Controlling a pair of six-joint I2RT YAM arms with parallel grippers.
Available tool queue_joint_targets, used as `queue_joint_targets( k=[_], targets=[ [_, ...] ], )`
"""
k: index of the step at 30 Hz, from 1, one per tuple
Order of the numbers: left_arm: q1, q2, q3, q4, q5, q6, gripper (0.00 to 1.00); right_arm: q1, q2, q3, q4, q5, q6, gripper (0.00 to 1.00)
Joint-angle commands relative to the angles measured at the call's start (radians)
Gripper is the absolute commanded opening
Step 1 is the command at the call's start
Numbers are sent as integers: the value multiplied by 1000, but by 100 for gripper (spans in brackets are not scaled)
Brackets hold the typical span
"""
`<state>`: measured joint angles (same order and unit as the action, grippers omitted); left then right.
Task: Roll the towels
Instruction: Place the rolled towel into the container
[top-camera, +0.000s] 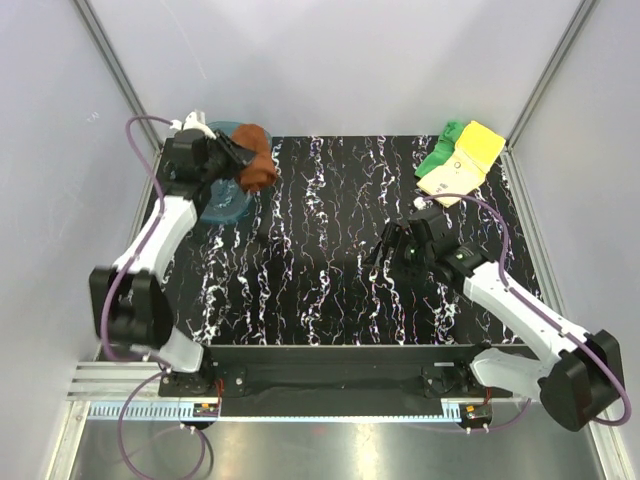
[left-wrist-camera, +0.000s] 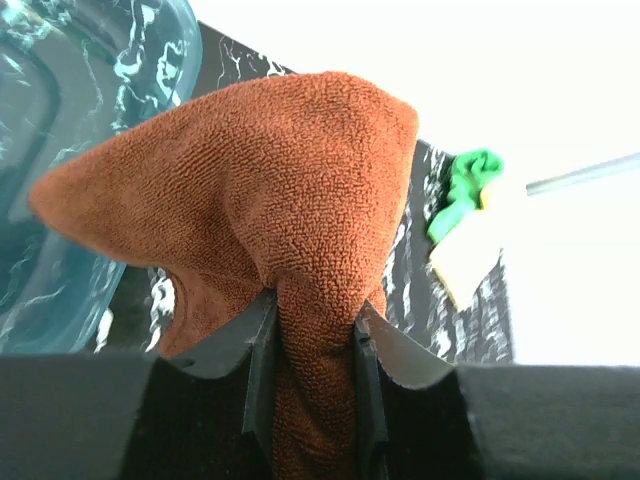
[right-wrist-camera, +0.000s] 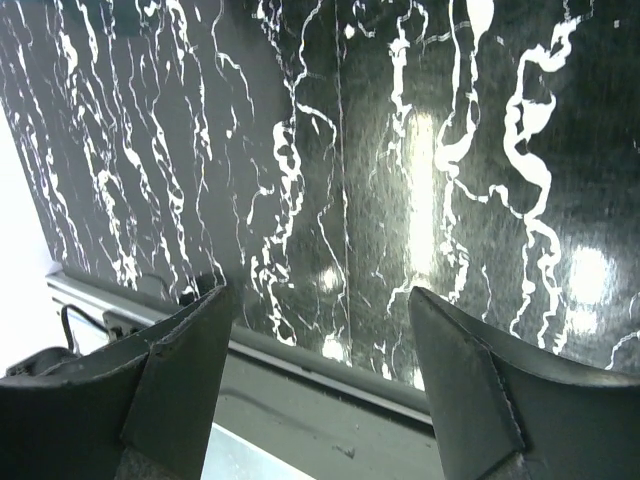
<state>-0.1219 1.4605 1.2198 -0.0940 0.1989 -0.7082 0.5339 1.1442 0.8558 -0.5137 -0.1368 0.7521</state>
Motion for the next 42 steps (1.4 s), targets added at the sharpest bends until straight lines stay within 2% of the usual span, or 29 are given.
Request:
queue_joint_targets(
  k=[1,2,6,7,10,11,13,14,15,16,18,20,24,27,29,38,42],
  targets=[
    [25,150,174,217,120,-134,23,0,-75,-18,11,-24,4,79],
    [27,178,211,223,90,-139,23,0,-101,-33,-3,-18,0,79],
    [60,331,283,501,28,-275,24,0,-150,-78,-23,-6,1,80],
    [61,359,320,526,8,-280,24,0,-155,-95,-26,-10,1,80],
    [56,432,371,516,-163,-269,29,0,-166,-112,-43,-12,-2,80],
    [54,451,363,546,-259,-281,27,0,-170,-116,-43,-14,-2,80],
    [65,525,342,631,-312,-371,30,1,-178,-132,-40,-14,-11,80],
    [85,570,346,686,-306,-413,30,0,-178,-138,-37,-11,-13,80],
    [94,612,359,704,-302,-515,29,0,-176,-142,-32,-9,-14,80],
    [102,715,368,727,-290,-568,30,0,-175,-147,-28,-6,-22,80],
    [122,811,392,828,-222,-724,31,1,-155,-146,-25,-6,-30,80],
    [120,888,361,888,-222,-780,31,0,-140,-138,-23,-9,-39,80],
    [142,842,279,860,-269,-710,36,0,-136,-139,-19,-7,-37,80],
    [142,764,239,734,-352,-628,46,0,-135,-138,-17,-7,-39,80],
    [143,735,222,679,-418,-591,57,1,-129,-133,-17,-10,-37,80],
    [146,724,340,273,-515,-565,78,0,-112,-123,-17,-9,-33,80],
    [157,733,368,197,-477,-573,87,0,-113,-123,-25,0,-36,80]
  ],
)
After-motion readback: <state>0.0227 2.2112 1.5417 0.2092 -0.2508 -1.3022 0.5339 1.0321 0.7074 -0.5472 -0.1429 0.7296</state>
